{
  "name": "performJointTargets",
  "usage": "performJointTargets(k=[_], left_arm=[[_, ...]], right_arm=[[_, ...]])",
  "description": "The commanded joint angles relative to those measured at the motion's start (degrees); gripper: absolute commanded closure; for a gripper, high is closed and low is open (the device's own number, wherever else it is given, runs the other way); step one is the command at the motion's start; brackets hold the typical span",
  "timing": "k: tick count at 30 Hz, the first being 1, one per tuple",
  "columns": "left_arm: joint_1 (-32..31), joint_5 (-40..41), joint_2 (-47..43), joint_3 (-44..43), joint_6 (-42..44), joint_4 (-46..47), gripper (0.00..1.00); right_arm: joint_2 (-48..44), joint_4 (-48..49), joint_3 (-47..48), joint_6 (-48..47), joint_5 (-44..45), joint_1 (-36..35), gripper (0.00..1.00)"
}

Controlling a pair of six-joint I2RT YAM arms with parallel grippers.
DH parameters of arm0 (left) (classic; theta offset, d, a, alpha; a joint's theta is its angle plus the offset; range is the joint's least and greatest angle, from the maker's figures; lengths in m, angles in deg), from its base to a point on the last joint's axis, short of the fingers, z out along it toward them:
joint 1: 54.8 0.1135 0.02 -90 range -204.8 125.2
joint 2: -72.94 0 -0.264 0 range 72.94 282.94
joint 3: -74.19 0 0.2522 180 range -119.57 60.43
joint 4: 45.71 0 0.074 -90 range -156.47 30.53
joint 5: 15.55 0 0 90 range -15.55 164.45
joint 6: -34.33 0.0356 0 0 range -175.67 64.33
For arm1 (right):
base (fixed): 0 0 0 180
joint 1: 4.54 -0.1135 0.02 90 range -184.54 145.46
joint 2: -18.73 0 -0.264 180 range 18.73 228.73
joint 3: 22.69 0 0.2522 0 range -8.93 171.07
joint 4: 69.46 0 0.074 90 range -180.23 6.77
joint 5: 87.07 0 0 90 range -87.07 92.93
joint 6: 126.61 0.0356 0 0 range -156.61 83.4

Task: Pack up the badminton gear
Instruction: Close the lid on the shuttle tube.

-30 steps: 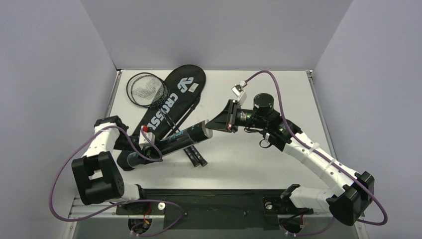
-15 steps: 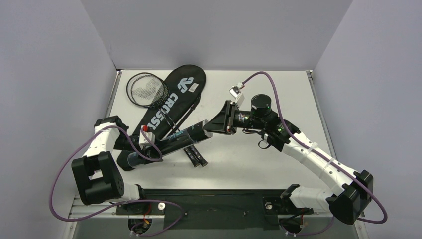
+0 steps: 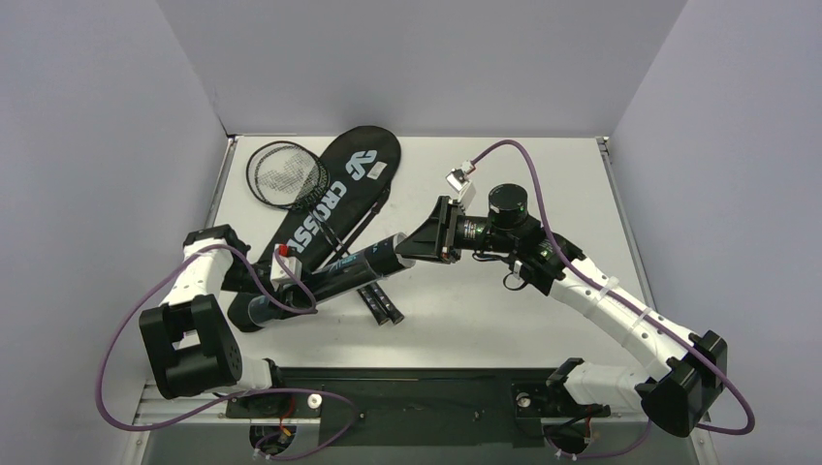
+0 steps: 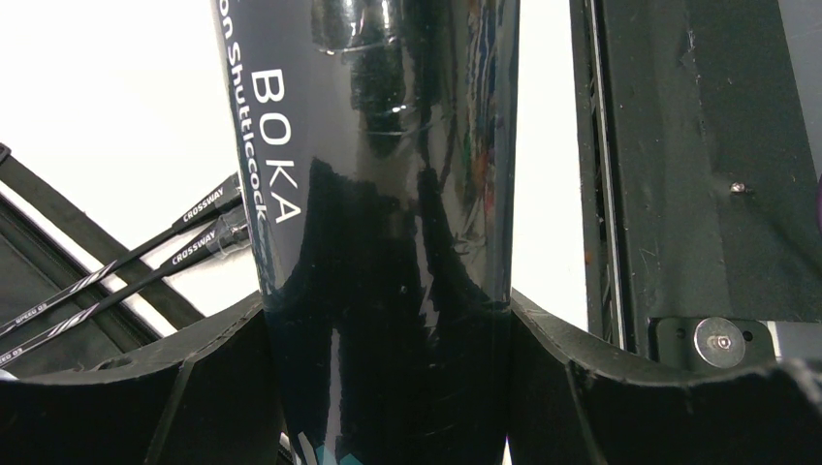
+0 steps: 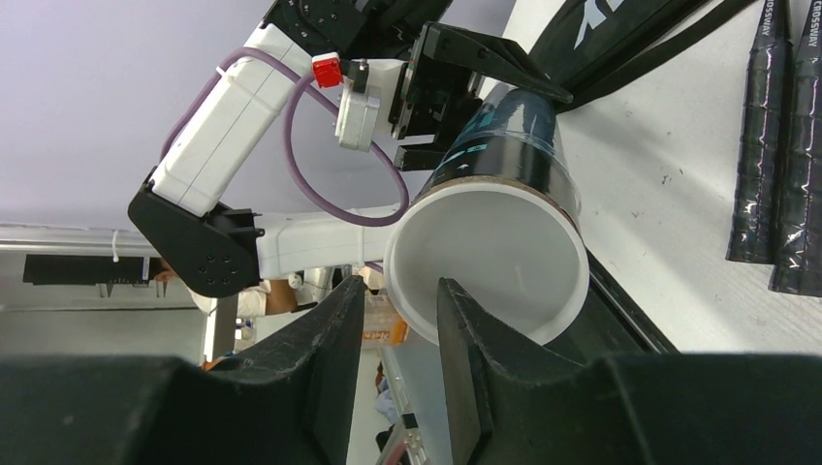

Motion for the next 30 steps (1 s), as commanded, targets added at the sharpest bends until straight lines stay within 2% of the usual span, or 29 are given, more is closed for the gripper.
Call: performJointTargets(k=[1,16,24,30], left_arm=[[-0.09,-3.62,-0.52,-2.77,0.91,-4.68,0.89],[-0.09,-3.62,-0.76,-2.62,1.01,-4.73,0.89],[-0.16,-3.37,-0.65,-2.39,1.01,-4.69,0.89],[-0.16,-3.39,-0.91,-2.06,1.10,-4.69,0.89]], right_arm=[[-0.24,0.70,-0.44,-0.72,-0.56,-0.19,0.70],[0.51,4.11,-2.72,1.13,-0.41,-0.43,0.67],[-1.13,-5.26,0.14,-4.47,1.63,1.43,0.67],[-0.21,-6.34,3.78,-4.57,0.56,3.06,0.67]])
